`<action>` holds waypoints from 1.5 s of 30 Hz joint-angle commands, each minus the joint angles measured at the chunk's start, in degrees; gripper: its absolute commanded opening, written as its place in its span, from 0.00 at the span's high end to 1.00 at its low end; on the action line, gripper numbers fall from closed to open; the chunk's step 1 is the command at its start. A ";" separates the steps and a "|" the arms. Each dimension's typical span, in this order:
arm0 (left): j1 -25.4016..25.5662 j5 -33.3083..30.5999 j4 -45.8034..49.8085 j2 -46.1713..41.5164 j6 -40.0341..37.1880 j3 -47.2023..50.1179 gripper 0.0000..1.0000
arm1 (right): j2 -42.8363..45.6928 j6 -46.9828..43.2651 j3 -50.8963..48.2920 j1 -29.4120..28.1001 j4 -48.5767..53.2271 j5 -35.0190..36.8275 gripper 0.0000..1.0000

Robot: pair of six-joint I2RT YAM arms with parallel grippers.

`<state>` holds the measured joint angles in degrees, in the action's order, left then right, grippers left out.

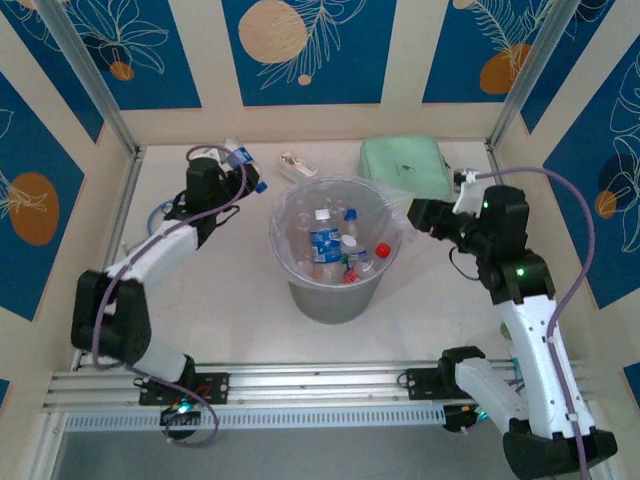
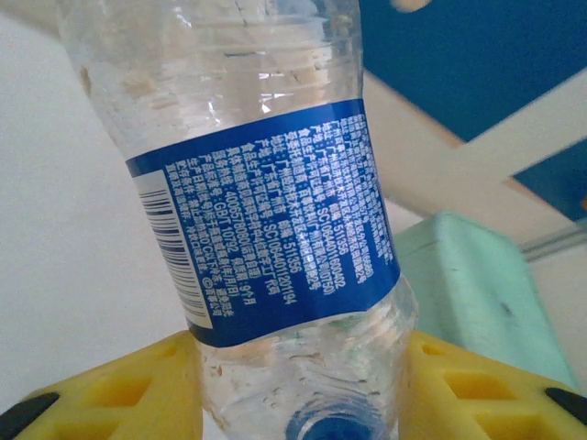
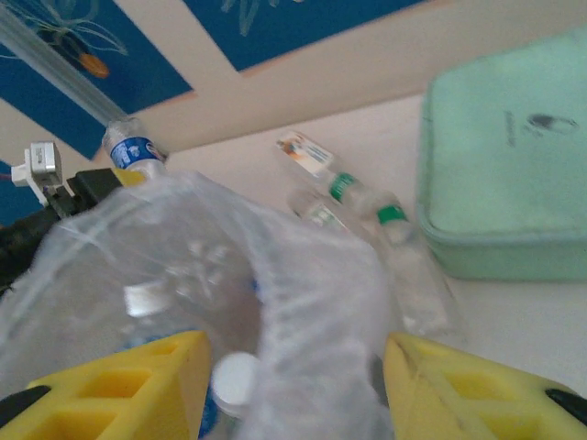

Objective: Put the plastic bottles in the bin

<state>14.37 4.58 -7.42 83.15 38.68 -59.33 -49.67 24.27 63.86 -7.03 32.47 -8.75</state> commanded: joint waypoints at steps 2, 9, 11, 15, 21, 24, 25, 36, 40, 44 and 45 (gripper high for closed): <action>0.79 2.62 8.86 -11.33 -10.26 3.76 0.50 | -5.54 0.51 9.11 -3.95 -0.41 -6.45 0.39; 3.60 8.93 18.84 -32.50 -18.66 8.96 0.51 | -23.95 -7.21 32.12 -25.94 5.09 -1.79 0.19; 3.83 11.20 20.58 -36.51 -19.34 9.08 0.51 | -30.36 -9.81 38.52 -31.34 7.02 0.30 0.14; 4.01 16.95 23.39 -40.57 -19.09 8.19 0.50 | -41.86 -12.27 49.83 -37.65 10.04 1.44 0.10; 4.26 22.20 19.81 -42.76 -17.70 10.46 0.50 | -52.11 -11.37 59.04 -41.49 11.44 -0.73 0.10; 4.38 24.69 16.56 -43.25 -16.99 11.89 0.50 | -55.13 -10.79 61.52 -41.93 11.83 -0.85 0.13; 4.43 24.99 16.01 -43.29 -16.88 12.12 0.50 | -55.89 -10.39 62.23 -41.86 11.79 -1.62 0.15; 4.53 23.82 14.84 -42.55 -16.90 12.48 0.42 | -56.29 -9.21 62.97 -40.53 11.52 -4.65 0.54; 4.54 24.42 13.08 -42.38 -16.37 12.24 0.07 | -53.46 -10.16 62.89 -39.41 10.62 -4.23 0.57; 4.57 25.50 12.18 -41.96 -15.76 11.63 0.00 | -48.53 -11.08 62.16 -37.15 9.97 -2.06 0.60; 4.57 25.56 12.28 -41.78 -15.69 11.52 0.00 | -47.11 -11.68 61.89 -36.41 10.48 -0.68 0.62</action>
<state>18.52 28.12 7.44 41.21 22.59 -46.89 -103.44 14.63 124.90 -45.23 43.38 -11.49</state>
